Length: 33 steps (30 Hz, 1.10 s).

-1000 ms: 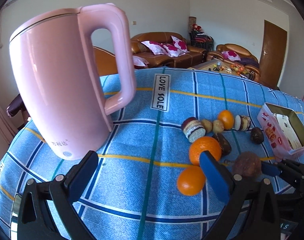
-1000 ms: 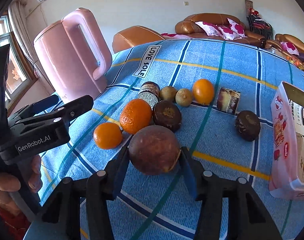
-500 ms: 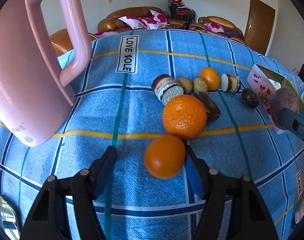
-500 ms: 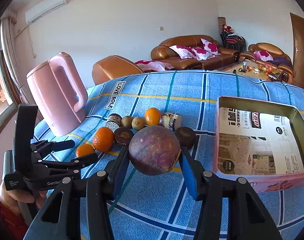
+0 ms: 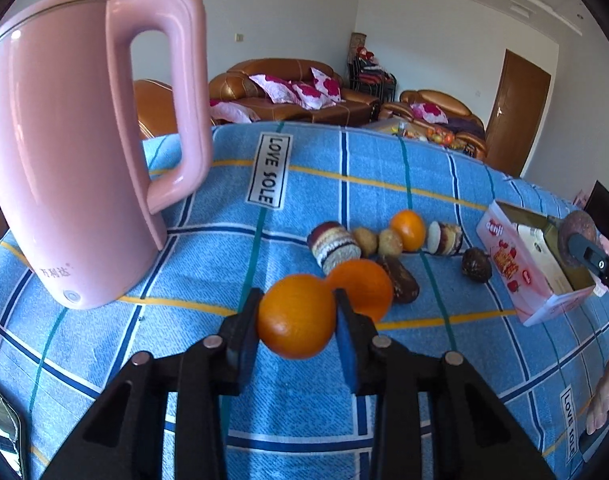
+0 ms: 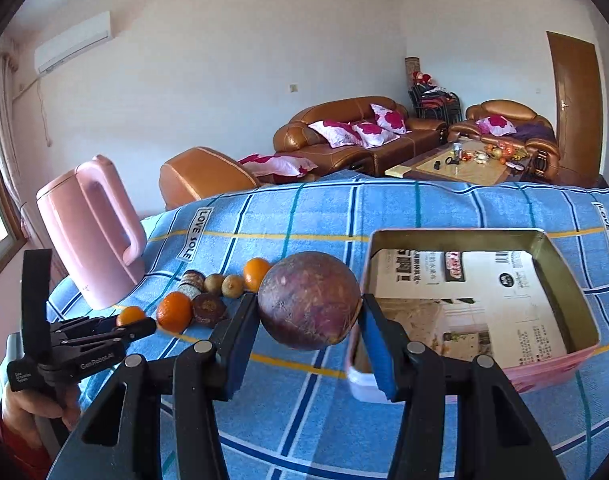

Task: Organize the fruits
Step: 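Grasp the purple passion fruit with the right tool while the left tool grasps an orange, then carry both fruits over the pink tin box and open both tools to drop them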

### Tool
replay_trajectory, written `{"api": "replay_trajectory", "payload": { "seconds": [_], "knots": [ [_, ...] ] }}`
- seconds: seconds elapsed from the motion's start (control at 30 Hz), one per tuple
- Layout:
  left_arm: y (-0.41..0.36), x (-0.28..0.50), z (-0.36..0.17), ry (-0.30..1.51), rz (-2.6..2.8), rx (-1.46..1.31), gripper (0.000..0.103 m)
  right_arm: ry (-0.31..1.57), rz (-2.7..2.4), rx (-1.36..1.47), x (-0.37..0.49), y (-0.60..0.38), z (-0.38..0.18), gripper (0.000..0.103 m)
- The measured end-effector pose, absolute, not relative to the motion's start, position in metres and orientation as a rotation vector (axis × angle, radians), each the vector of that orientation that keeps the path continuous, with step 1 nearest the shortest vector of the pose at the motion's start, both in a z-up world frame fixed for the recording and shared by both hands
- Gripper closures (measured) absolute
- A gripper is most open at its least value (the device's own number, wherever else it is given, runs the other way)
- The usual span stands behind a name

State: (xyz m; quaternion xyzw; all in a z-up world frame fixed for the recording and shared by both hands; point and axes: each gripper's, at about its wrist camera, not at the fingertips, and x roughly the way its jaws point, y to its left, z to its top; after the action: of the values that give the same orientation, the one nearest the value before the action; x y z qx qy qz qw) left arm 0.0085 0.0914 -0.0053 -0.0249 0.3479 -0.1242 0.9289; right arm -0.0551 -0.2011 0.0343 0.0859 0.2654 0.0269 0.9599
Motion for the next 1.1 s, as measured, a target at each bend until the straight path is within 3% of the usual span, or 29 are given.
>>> {"api": "replay_trajectory", "payload": {
  "seconds": [0.27, 0.5, 1.1],
  "knots": [
    [0.078, -0.011, 0.017, 0.549, -0.266, -0.069, 0.067, 0.514, -0.078, 0.156, -0.060, -0.257, 0.036, 0.050],
    [0.017, -0.022, 0.034, 0.484, -0.341, -0.042, 0.067, 0.501, -0.138, 0.141, -0.064, -0.292, 0.037, 0.050],
    [-0.169, -0.015, 0.023, 0.597, -0.495, 0.057, 0.067, 0.573, -0.173, 0.052, -0.064, -0.342, 0.020, 0.050]
  ]
}}
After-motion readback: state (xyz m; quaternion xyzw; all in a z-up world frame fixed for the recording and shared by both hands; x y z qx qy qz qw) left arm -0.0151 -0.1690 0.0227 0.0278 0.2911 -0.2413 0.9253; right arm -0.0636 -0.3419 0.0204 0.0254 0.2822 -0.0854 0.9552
